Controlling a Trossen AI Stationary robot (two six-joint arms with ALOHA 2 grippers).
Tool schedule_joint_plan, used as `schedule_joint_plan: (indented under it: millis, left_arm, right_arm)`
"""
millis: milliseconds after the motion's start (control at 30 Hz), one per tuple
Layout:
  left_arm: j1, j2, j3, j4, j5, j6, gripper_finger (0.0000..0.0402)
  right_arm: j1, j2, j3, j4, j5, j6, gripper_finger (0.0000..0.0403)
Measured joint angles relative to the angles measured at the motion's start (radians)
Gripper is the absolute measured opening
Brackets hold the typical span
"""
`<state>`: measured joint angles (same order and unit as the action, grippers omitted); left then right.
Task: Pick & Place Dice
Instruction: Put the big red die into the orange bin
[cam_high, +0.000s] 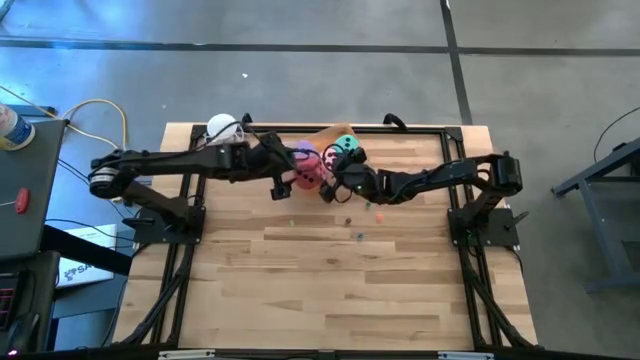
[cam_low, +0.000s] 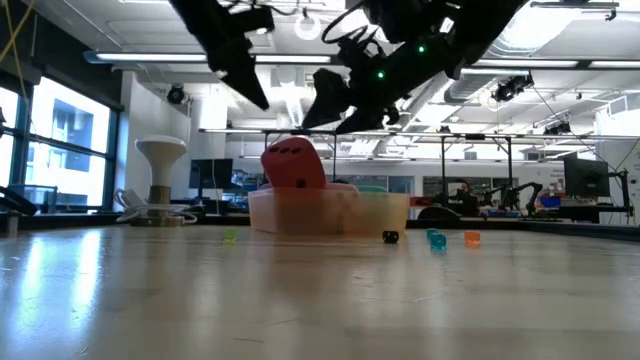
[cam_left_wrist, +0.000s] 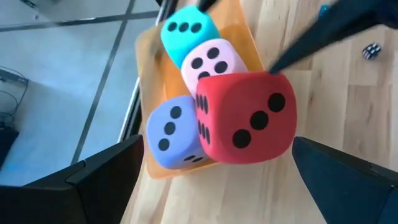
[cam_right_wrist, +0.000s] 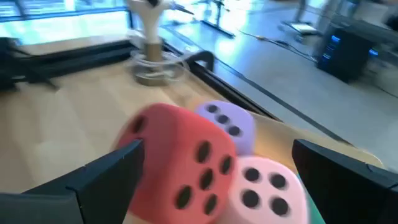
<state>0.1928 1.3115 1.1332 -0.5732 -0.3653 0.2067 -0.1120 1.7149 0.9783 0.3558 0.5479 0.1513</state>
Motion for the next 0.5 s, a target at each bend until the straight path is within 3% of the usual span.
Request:
schedule_joint_plan:
  millis: [500]
  left_arm:
    - [0.0, -0.111, 0.001, -0.073, 0.003, -0.065, 0.04]
  right_arm:
    - [-0.1, 0.012, 0.0, -0.04, -0.023, 0.002, 0.04]
